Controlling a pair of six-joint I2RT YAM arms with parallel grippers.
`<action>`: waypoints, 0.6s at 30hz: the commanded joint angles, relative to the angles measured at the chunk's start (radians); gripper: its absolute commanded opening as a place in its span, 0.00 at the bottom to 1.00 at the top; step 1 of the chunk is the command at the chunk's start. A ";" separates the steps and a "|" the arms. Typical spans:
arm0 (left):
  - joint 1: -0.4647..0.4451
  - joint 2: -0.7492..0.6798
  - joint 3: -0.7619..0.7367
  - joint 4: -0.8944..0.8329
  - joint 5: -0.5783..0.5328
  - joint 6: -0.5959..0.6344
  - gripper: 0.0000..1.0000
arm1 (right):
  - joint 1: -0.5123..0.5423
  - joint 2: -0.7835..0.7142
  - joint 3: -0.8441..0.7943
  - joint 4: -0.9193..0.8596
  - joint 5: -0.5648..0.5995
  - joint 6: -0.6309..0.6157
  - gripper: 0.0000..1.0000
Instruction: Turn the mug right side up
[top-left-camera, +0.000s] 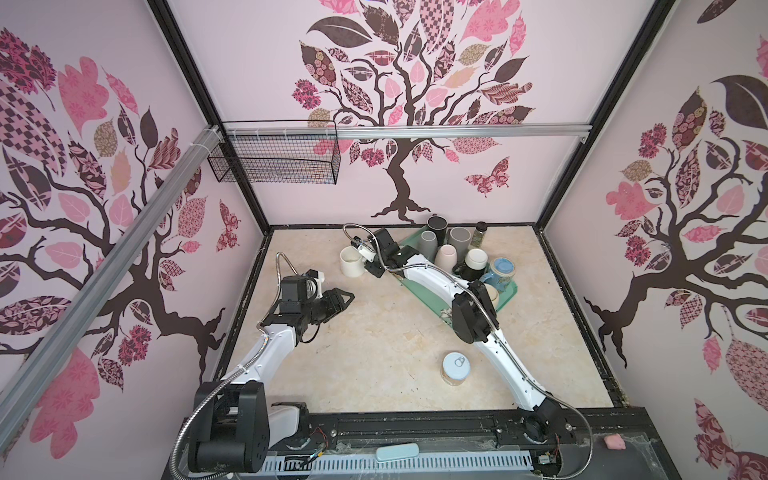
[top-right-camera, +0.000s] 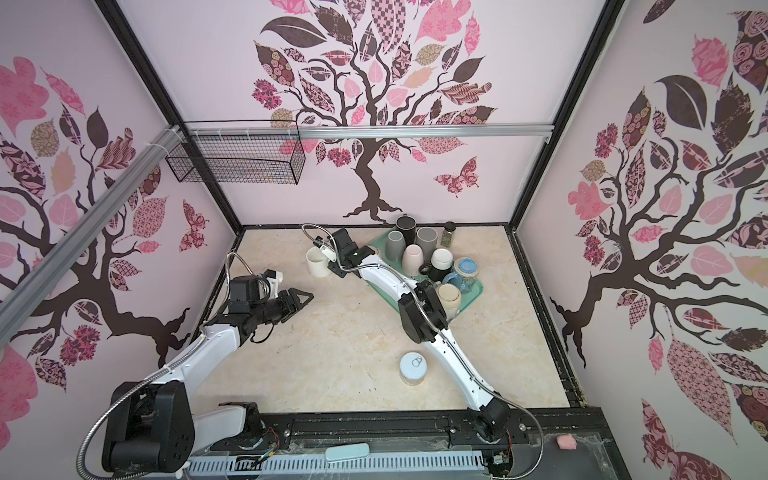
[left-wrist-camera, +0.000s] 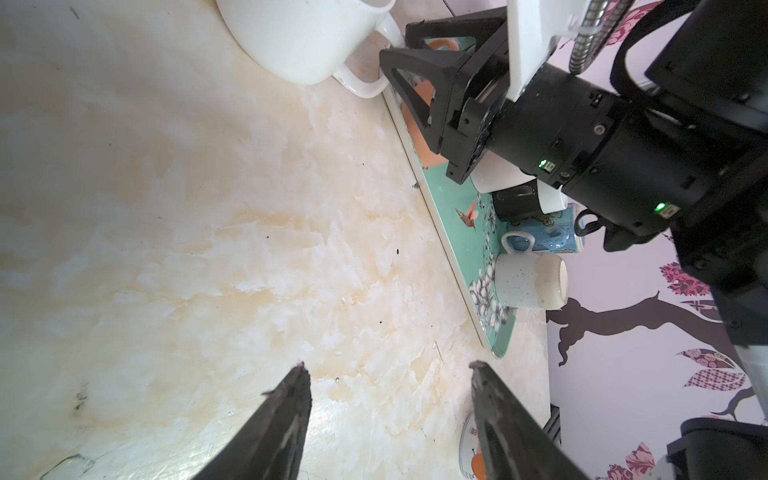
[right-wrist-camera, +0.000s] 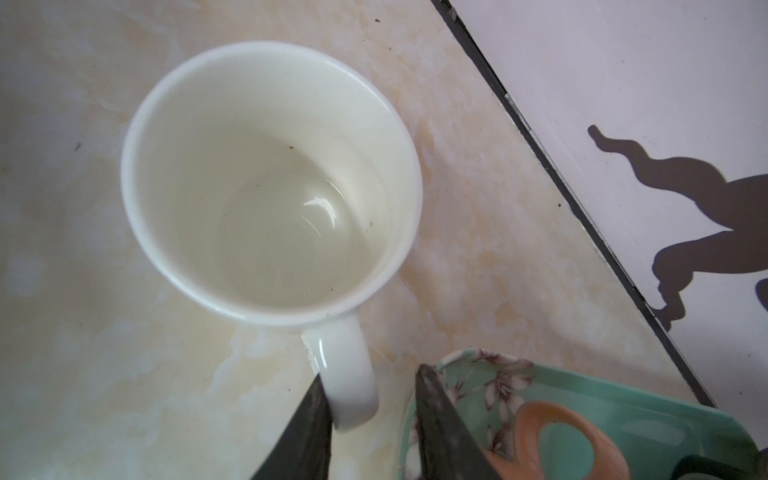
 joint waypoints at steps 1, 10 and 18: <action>0.006 -0.010 -0.006 -0.016 0.000 0.038 0.63 | -0.015 0.028 0.044 0.045 0.061 0.026 0.36; 0.006 -0.014 -0.002 -0.026 0.002 0.046 0.63 | -0.042 0.034 0.066 0.095 0.119 0.075 0.42; 0.006 -0.014 0.013 -0.049 0.000 0.064 0.63 | -0.059 -0.014 0.080 0.044 0.054 0.136 0.44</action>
